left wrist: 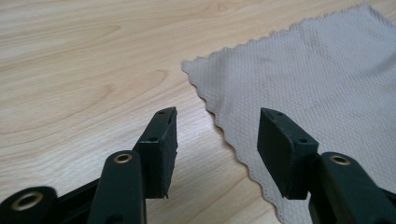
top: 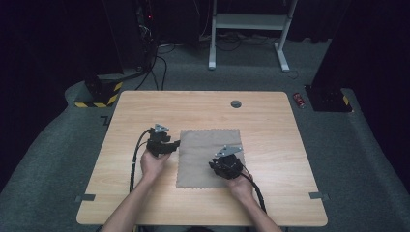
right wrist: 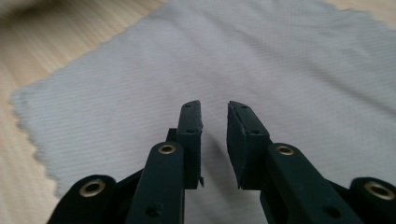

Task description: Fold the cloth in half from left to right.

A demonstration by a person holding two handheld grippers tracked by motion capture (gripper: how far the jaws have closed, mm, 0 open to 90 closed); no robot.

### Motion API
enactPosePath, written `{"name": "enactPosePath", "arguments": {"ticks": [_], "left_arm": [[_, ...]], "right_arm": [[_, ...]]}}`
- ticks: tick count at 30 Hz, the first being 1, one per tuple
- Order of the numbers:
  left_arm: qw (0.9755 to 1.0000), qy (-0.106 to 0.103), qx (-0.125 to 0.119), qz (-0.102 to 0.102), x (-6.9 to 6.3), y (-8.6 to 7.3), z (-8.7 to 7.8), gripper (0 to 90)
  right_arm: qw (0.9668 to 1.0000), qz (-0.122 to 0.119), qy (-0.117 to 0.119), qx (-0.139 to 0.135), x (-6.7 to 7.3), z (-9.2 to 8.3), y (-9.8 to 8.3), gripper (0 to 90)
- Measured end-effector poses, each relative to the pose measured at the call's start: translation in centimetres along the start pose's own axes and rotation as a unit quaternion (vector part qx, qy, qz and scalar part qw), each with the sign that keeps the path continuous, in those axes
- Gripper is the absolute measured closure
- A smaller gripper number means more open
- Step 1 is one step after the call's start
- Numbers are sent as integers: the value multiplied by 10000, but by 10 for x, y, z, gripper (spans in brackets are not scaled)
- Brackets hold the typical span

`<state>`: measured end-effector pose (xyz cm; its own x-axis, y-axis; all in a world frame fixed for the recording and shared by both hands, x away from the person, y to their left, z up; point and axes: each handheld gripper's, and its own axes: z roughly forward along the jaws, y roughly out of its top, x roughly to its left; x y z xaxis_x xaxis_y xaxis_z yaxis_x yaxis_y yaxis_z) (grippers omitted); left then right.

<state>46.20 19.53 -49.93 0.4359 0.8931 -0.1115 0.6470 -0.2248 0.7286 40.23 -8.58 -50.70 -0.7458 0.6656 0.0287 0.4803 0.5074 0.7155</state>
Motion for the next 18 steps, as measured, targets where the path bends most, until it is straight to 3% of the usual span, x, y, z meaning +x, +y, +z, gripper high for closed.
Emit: {"name": "enactPosePath", "arguments": {"ticks": [1,3,4,6,12,14,15,18], "left_arm": [[9999,80,75,123,1,4,-1,477],[9999,88,34,132,1,6,-3,477],[9999,91,-67,116,2,8,-4,484],[9999,47,-96,9,4,8,-3,484],[9999,111,71,-77,10,6,5,489],[9998,186,80,17,9,7,6,489],[9992,134,336,186,7,13,8,485],[9993,101,304,185,7,21,8,488]], "right_arm": [[9999,-28,111,-15,6,2,0,778],[9999,-81,152,-3,10,3,1,790],[9995,-203,246,-23,19,4,2,815],[9993,-229,287,-42,21,5,2,823],[9979,-476,439,-57,40,10,6,836],[9975,-490,503,-87,44,12,6,832],[9972,-487,564,-94,48,14,6,823],[9968,-531,592,-82,54,17,6,814]]}}
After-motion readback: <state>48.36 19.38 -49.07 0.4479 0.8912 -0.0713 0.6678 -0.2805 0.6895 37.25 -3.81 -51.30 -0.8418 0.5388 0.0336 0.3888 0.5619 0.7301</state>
